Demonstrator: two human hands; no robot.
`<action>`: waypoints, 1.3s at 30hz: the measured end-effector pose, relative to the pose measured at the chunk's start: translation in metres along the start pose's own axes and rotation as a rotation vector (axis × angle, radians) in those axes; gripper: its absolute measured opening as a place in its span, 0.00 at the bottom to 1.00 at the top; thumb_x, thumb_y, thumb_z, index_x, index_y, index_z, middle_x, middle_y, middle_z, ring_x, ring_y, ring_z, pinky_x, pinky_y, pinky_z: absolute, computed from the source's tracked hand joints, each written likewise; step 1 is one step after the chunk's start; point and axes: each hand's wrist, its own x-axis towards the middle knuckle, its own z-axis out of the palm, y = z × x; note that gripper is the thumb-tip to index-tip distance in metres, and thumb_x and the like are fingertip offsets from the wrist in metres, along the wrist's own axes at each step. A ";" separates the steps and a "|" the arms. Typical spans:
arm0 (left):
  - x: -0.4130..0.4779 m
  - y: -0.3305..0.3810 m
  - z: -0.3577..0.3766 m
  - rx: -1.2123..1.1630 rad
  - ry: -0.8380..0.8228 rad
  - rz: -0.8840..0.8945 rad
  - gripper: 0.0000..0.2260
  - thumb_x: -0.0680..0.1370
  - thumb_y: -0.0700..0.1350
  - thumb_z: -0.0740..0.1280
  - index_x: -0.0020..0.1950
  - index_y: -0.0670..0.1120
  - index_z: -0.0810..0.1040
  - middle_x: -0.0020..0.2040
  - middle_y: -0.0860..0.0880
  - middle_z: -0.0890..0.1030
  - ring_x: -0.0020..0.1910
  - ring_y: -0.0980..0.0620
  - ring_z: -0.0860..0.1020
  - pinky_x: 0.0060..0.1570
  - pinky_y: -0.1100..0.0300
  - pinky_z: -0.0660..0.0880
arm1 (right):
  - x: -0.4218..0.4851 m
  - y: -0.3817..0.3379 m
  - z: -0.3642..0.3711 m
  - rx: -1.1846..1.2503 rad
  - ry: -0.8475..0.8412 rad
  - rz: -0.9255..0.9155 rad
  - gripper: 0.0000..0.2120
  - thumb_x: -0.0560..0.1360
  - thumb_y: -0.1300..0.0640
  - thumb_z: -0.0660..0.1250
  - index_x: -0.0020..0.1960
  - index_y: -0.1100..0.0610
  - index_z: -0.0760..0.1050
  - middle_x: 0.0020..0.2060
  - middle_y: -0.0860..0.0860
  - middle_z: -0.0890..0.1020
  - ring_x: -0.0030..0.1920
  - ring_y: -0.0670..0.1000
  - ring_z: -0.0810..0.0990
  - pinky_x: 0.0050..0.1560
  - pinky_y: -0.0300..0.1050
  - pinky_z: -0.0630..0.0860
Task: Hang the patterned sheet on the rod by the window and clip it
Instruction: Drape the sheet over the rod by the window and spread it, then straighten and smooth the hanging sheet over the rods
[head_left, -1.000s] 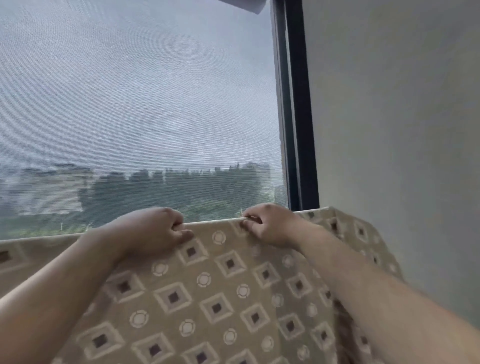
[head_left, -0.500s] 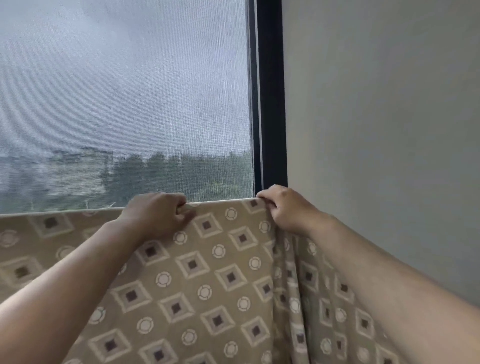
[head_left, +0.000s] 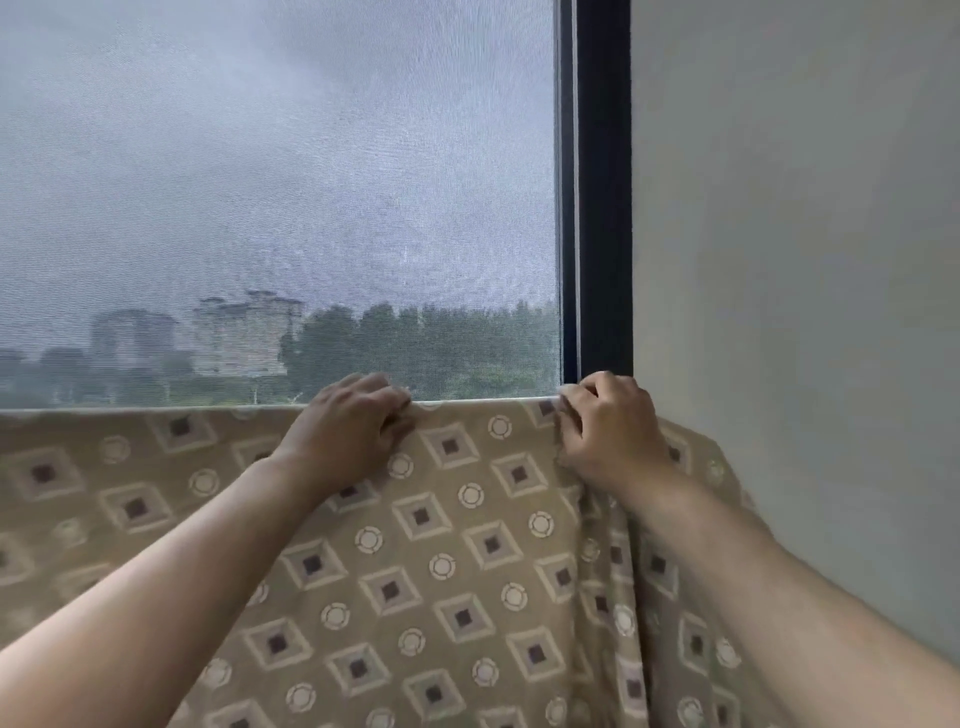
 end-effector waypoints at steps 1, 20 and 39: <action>-0.003 -0.002 -0.002 -0.004 0.000 -0.003 0.12 0.78 0.51 0.65 0.57 0.47 0.81 0.52 0.47 0.81 0.54 0.44 0.78 0.57 0.50 0.72 | -0.002 -0.008 0.000 0.022 0.004 -0.014 0.16 0.75 0.50 0.61 0.56 0.55 0.81 0.50 0.55 0.79 0.52 0.58 0.76 0.56 0.52 0.71; -0.305 -0.121 -0.033 -0.035 -0.251 -0.360 0.27 0.76 0.56 0.56 0.68 0.43 0.76 0.70 0.40 0.72 0.68 0.39 0.70 0.67 0.44 0.67 | -0.198 -0.247 0.076 0.565 -0.548 -0.171 0.19 0.77 0.63 0.59 0.67 0.57 0.75 0.69 0.51 0.72 0.71 0.51 0.66 0.71 0.48 0.66; -0.648 -0.180 0.067 -0.321 -0.561 -0.971 0.22 0.78 0.45 0.67 0.72 0.45 0.71 0.74 0.43 0.67 0.74 0.44 0.63 0.70 0.49 0.63 | -0.475 -0.354 0.186 0.595 -1.070 0.116 0.23 0.80 0.59 0.61 0.75 0.52 0.65 0.74 0.47 0.66 0.75 0.47 0.60 0.68 0.30 0.52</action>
